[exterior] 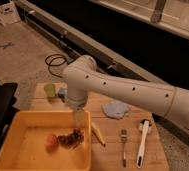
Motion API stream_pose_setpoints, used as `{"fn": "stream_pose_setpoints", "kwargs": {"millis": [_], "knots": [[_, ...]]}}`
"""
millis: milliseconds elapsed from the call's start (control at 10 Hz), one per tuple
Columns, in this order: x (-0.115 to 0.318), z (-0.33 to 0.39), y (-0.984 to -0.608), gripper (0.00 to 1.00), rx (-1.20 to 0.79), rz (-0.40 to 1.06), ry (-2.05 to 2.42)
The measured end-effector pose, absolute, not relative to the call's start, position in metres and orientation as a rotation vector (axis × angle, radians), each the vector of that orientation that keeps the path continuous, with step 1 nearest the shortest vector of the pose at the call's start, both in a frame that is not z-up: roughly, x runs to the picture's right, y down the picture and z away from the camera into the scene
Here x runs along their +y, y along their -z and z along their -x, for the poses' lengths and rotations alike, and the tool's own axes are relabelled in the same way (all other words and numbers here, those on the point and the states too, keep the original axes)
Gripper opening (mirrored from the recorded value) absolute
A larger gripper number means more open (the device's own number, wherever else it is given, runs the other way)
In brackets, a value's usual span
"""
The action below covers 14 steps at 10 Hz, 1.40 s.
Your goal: Place grapes in metal cup
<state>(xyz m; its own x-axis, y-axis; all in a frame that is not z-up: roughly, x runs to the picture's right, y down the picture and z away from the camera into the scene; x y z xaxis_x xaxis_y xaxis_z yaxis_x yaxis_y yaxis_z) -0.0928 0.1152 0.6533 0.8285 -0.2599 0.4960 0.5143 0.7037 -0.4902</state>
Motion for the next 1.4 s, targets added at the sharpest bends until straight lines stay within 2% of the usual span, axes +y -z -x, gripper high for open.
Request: {"fn": "stream_pose_setpoints", "kwargs": {"millis": [700,1400], "knots": [[0.160,0.107,-0.676,0.69,-0.461,0.736,0.385],[0.221,0.121,-0.719,0.69,-0.449,0.887,0.388]]}}
